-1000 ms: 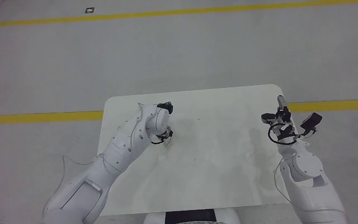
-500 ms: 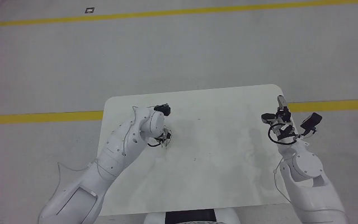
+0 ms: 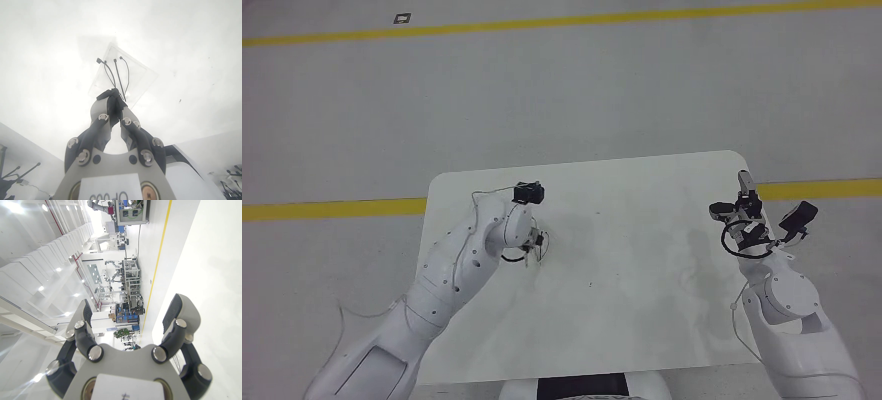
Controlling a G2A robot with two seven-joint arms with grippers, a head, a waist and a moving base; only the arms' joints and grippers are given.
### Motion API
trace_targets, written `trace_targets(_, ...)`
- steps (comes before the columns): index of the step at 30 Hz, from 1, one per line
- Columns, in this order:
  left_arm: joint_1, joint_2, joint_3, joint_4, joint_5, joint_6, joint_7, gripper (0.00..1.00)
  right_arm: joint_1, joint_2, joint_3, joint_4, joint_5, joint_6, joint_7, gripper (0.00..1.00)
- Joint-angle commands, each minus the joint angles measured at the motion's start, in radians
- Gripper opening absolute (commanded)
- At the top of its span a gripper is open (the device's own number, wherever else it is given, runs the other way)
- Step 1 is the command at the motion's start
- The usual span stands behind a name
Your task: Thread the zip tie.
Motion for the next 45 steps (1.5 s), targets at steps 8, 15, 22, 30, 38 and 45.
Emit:
trace_targets(8, 0.088, 0.049, -0.070, -0.145, 0.064, -0.064, 0.000, 0.00, 0.000, 0.000, 0.000, 0.000, 0.000, 0.000, 0.000, 1.00)
trace_targets(15, 0.100, 0.062, -0.079, -0.168, 0.087, -0.095, 0.000, 0.00, 0.000, 0.000, 0.000, 0.000, 0.000, 0.000, 0.000, 1.00)
trace_targets(22, 0.105, 0.063, -0.087, -0.150, 0.065, -0.131, 0.039, 0.00, 0.000, 0.000, 0.000, 0.000, 0.000, 0.000, 0.000, 1.00)
trace_targets(30, 0.129, 0.111, -0.241, -0.149, 0.041, -0.387, 0.009, 0.00, 0.000, 0.000, 0.000, 0.000, 0.000, 0.000, 0.000, 1.00)
trace_targets(38, 0.209, 0.166, -0.356, -0.211, -0.042, -0.639, 0.026, 0.00, 0.000, 0.000, 0.000, 0.000, 0.000, 0.000, 0.000, 1.00)
trace_targets(45, 0.195, 0.236, -0.278, -0.249, -0.071, -0.639, 0.064, 0.00, 0.000, 0.000, 0.000, 0.000, 0.000, 0.000, 0.000, 1.00)
